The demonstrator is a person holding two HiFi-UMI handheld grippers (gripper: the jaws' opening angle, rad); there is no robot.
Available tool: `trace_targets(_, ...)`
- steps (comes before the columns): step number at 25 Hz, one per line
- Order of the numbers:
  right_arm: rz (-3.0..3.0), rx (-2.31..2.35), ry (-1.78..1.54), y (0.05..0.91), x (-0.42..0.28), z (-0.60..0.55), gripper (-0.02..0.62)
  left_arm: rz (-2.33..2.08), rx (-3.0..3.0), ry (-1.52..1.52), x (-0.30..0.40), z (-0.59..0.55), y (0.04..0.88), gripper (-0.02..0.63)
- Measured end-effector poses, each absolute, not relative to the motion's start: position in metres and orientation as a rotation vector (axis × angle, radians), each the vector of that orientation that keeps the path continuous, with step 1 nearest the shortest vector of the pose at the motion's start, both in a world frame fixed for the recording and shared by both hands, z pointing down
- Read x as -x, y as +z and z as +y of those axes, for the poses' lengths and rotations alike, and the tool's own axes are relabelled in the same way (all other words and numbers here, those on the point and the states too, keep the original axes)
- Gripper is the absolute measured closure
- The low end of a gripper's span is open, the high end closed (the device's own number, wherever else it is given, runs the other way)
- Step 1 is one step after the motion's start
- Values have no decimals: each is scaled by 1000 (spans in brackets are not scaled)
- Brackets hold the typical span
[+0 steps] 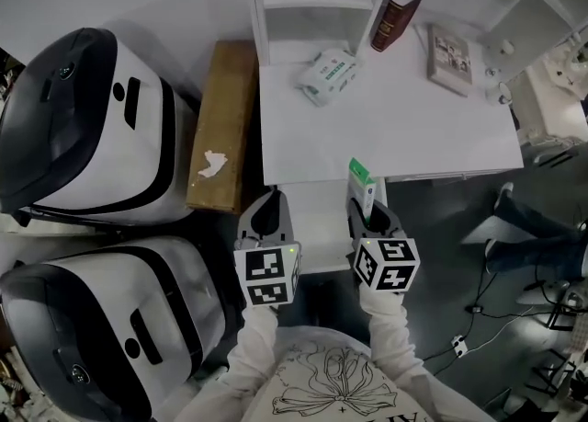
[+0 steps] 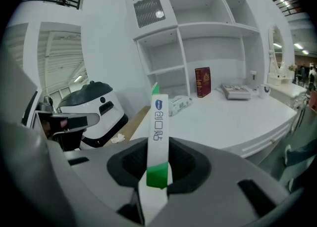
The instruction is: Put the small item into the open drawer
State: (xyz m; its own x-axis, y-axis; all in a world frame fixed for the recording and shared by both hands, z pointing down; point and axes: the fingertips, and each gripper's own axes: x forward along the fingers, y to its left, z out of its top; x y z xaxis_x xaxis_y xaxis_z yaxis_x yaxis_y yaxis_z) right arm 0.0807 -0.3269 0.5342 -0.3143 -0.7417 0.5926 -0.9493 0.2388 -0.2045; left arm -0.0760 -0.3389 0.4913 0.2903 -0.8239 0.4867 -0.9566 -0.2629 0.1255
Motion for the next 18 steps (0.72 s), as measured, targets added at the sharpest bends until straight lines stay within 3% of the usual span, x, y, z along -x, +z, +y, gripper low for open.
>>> trace_targets(18, -1941, -1159, 947, 676, -76, -297, 507, -1554, -2014, 552, 70, -340, 573, 600)
